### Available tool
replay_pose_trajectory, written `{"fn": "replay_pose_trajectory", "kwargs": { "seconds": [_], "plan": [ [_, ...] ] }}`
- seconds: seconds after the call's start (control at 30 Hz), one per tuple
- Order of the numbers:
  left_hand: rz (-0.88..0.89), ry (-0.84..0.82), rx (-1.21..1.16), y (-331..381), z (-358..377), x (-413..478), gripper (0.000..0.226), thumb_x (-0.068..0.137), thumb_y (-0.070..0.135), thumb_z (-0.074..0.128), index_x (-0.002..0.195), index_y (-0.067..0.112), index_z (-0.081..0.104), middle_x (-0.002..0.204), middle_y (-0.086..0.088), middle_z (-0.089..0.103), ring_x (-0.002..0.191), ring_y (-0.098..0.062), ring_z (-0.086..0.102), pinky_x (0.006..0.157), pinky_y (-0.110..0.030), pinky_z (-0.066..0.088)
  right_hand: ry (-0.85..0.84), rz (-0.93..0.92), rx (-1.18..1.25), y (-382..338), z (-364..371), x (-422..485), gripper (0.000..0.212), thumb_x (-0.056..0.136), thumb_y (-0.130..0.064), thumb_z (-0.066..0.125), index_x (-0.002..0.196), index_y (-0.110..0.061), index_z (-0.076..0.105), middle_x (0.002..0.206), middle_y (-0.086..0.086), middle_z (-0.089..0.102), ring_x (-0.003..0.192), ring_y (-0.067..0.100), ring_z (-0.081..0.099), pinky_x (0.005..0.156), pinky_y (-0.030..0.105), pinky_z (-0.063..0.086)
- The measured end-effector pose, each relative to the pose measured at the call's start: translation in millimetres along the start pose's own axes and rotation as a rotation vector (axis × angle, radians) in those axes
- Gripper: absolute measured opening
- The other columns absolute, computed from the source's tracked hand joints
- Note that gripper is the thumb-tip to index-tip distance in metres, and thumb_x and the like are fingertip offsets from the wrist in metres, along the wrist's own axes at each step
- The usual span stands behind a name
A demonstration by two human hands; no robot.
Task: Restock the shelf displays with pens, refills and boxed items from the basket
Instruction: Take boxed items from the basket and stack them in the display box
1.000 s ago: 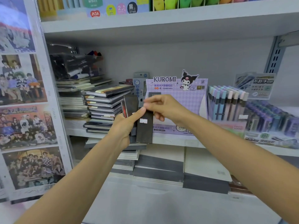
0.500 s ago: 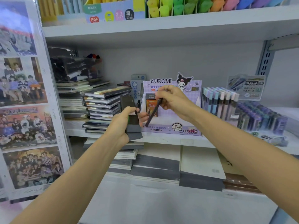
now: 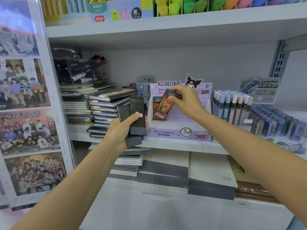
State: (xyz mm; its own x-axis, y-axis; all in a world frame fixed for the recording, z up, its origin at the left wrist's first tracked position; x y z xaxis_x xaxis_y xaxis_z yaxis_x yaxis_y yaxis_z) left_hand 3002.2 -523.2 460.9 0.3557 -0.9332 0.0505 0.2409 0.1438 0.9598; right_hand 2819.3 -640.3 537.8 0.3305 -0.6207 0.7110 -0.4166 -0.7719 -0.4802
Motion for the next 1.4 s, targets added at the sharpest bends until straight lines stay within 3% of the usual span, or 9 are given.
{"fn": "replay_pose_trajectory", "kwargs": {
  "seconds": [0.3, 0.4, 0.5, 0.63, 0.73, 0.97, 1.07, 1.23, 1.4],
  "plan": [
    [-0.017, -0.008, 0.007, -5, 0, 6, 0.036, 0.087, 0.026, 0.07, 0.113, 0.001, 0.068, 0.094, -0.014, 0.075, 0.066, -0.019, 0.073, 0.046, -0.026, 0.052, -0.193, -0.1, -0.16, -8, 16, 14, 0.019, 0.09, -0.011, 0.064, 0.106, -0.002, 0.069, 0.098, 0.012, 0.071, 0.091, 0.025, 0.063, 0.084, 0.038, 0.049],
    [-0.012, -0.012, 0.0, -6, -1, 8, 0.033, 0.086, 0.026, 0.07, 0.109, 0.001, 0.069, 0.094, -0.013, 0.075, 0.07, -0.02, 0.074, 0.05, -0.028, 0.054, -0.254, -0.079, -0.234, -10, 23, 21, 0.016, 0.09, -0.012, 0.065, 0.102, -0.003, 0.069, 0.094, 0.013, 0.07, 0.081, 0.02, 0.058, 0.07, 0.028, 0.04],
    [-0.01, -0.016, -0.001, -6, -3, 10, 0.031, 0.086, 0.026, 0.07, 0.106, 0.002, 0.07, 0.093, -0.014, 0.075, 0.071, -0.021, 0.074, 0.05, -0.029, 0.055, -0.305, -0.073, -0.289, -12, 34, 24, 0.016, 0.091, -0.012, 0.064, 0.106, -0.006, 0.069, 0.097, 0.011, 0.07, 0.08, 0.017, 0.053, 0.072, 0.024, 0.036],
    [-0.011, -0.018, -0.013, -9, -7, 11, 0.031, 0.085, 0.023, 0.072, 0.107, 0.001, 0.07, 0.093, -0.014, 0.075, 0.073, -0.023, 0.074, 0.052, -0.03, 0.056, -0.168, -0.095, -0.231, -14, 37, 15, 0.03, 0.088, -0.012, 0.069, 0.118, -0.011, 0.065, 0.107, 0.004, 0.065, 0.095, 0.017, 0.057, 0.086, 0.028, 0.044],
    [-0.011, -0.033, -0.001, -12, -7, 13, 0.03, 0.084, 0.023, 0.072, 0.104, 0.001, 0.071, 0.095, -0.014, 0.075, 0.078, -0.024, 0.074, 0.062, -0.037, 0.061, -0.008, -0.094, -0.13, -9, 32, 5, 0.028, 0.082, -0.012, 0.075, 0.105, -0.011, 0.06, 0.103, -0.002, 0.049, 0.09, 0.014, 0.051, 0.081, 0.024, 0.044],
    [-0.002, -0.061, 0.005, -10, 0, 8, 0.032, 0.082, 0.022, 0.074, 0.107, 0.002, 0.07, 0.097, -0.015, 0.075, 0.083, -0.027, 0.074, 0.078, -0.044, 0.06, -0.01, -0.05, -0.222, -6, 28, 2, 0.023, 0.086, -0.02, 0.071, 0.107, -0.011, 0.068, 0.108, 0.004, 0.047, 0.099, 0.016, 0.049, 0.083, 0.03, 0.047],
    [-0.028, -0.079, 0.052, -8, 4, 3, 0.041, 0.08, 0.025, 0.077, 0.113, 0.003, 0.066, 0.099, -0.018, 0.074, 0.089, -0.03, 0.073, 0.08, -0.047, 0.059, 0.019, 0.009, -0.02, -14, 20, 0, 0.025, 0.09, -0.027, 0.066, 0.112, -0.014, 0.067, 0.111, -0.002, 0.048, 0.088, 0.008, 0.05, 0.08, 0.023, 0.044],
    [-0.068, -0.12, 0.107, -8, 17, -8, 0.05, 0.078, 0.026, 0.078, 0.119, 0.001, 0.063, 0.109, -0.022, 0.07, 0.105, -0.039, 0.066, 0.093, -0.055, 0.052, -0.29, 0.194, 0.521, -25, 31, -16, 0.018, 0.093, -0.016, 0.063, 0.11, -0.014, 0.068, 0.092, -0.001, 0.068, 0.066, -0.001, 0.058, 0.06, 0.015, 0.047],
    [-0.065, -0.002, 0.073, -4, 12, -12, 0.039, 0.081, 0.02, 0.076, 0.113, 0.002, 0.066, 0.099, -0.019, 0.073, 0.075, -0.027, 0.071, 0.062, -0.035, 0.06, -0.18, 0.204, 0.508, -15, 17, -27, 0.012, 0.095, -0.009, 0.058, 0.106, -0.015, 0.062, 0.09, 0.022, 0.063, 0.055, 0.003, 0.051, 0.058, 0.021, 0.043]
  ]
}}
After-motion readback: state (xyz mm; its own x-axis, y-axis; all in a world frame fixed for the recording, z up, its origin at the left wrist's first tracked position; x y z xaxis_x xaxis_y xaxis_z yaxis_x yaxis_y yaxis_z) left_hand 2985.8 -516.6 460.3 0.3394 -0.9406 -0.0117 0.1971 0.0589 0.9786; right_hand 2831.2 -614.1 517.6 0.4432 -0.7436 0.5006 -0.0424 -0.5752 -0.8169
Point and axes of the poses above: each hand's wrist, its own x-axis towards the middle knuckle, its own z-axis out of the palm, y = z × x, the point moved 5 cm from there along x, towards the middle knuckle
